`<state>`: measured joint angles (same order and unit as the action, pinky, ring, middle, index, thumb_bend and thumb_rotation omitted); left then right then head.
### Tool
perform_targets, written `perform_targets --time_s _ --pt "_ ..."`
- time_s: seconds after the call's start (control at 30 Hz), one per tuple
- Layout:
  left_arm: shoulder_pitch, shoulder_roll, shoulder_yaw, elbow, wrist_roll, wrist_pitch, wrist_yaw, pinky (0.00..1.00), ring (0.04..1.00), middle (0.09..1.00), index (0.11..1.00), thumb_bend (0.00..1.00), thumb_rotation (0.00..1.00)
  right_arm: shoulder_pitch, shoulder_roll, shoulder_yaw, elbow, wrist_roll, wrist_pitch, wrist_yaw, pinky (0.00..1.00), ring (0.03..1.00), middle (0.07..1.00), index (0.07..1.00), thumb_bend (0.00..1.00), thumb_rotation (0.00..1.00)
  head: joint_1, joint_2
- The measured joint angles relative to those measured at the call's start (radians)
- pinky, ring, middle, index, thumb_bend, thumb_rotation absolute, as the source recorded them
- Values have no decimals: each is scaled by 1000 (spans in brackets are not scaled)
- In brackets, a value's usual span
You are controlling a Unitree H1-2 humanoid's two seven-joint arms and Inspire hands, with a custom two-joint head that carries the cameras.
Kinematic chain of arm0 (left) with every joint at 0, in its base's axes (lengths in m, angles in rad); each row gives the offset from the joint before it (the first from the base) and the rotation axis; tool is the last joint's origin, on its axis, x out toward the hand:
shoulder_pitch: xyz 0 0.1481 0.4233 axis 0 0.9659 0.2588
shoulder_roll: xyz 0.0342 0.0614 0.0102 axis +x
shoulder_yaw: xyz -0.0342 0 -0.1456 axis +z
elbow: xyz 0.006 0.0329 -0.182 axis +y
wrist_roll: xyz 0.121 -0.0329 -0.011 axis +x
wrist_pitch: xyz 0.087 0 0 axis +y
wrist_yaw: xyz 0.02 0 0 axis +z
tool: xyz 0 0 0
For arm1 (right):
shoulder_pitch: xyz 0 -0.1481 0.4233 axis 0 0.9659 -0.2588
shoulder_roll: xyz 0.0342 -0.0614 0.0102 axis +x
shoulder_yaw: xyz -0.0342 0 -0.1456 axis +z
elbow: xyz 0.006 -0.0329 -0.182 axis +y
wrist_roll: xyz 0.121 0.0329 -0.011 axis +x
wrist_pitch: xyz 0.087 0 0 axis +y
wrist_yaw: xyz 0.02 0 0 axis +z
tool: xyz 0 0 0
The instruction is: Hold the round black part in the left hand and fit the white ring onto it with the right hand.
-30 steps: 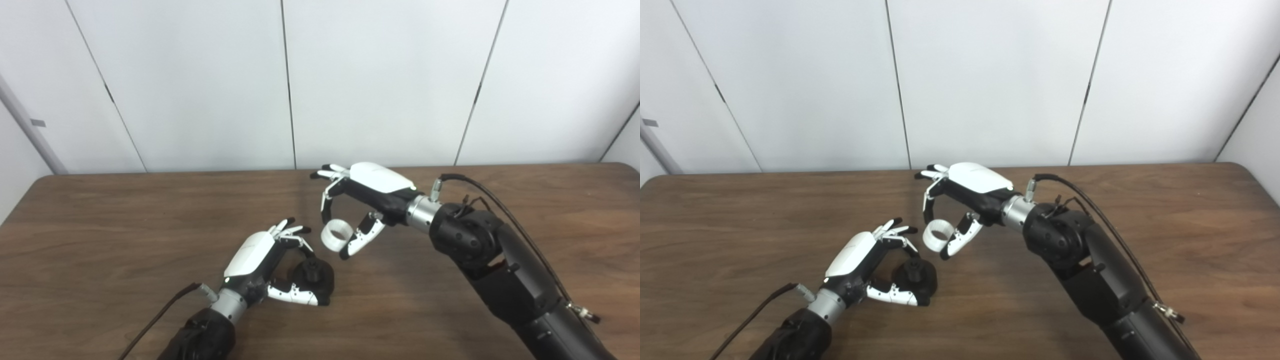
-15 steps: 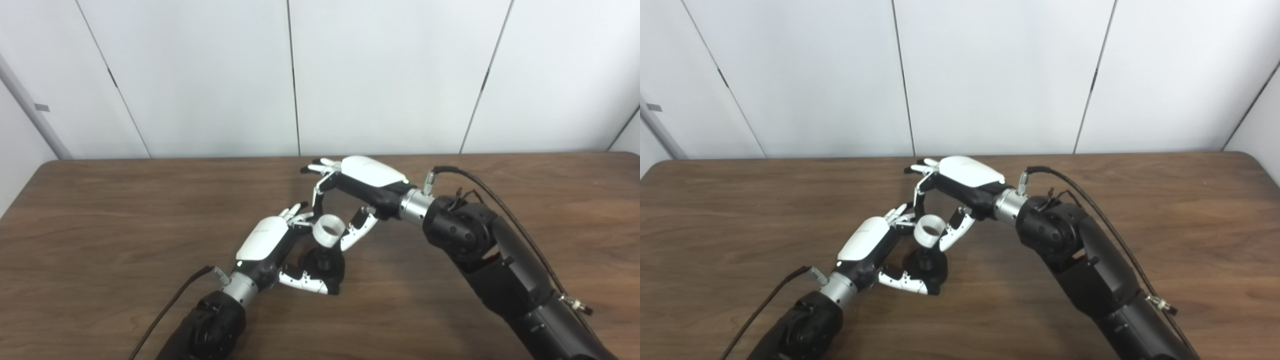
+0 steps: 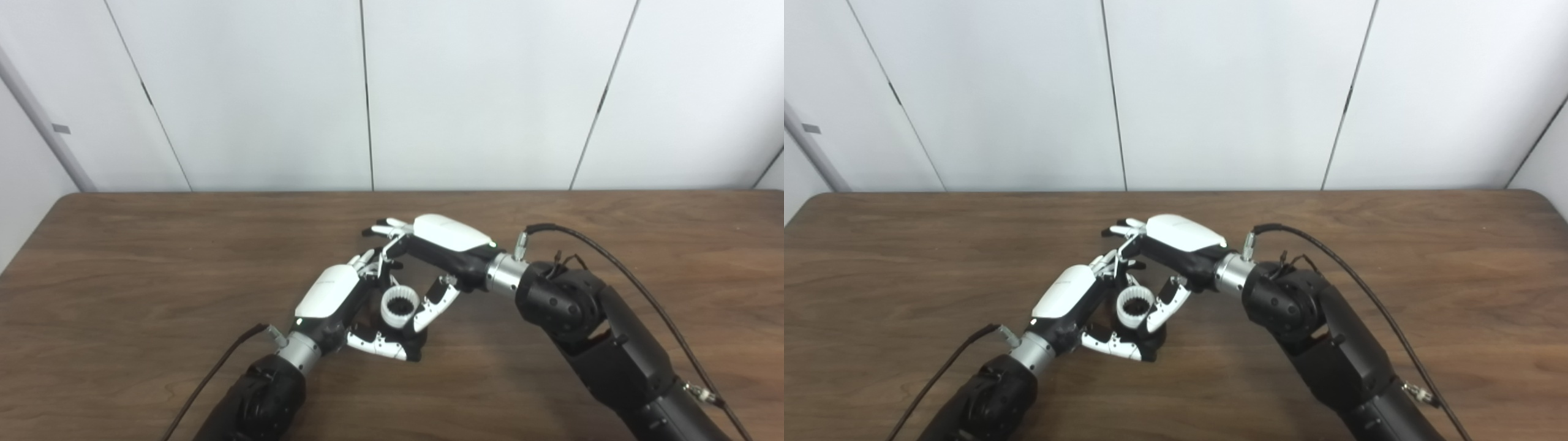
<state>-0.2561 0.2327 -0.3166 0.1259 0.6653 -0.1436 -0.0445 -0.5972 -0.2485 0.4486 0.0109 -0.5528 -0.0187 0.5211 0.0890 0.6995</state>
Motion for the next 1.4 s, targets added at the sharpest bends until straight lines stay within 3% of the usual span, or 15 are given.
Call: perform_targets --time_s 1.4 --pt "34 3 7 -63 -2 21 -40 1000 1000 876 476 519 47 11 -14 1 -12 -12 15 28 950 1000 951 476 522 129 2 8"
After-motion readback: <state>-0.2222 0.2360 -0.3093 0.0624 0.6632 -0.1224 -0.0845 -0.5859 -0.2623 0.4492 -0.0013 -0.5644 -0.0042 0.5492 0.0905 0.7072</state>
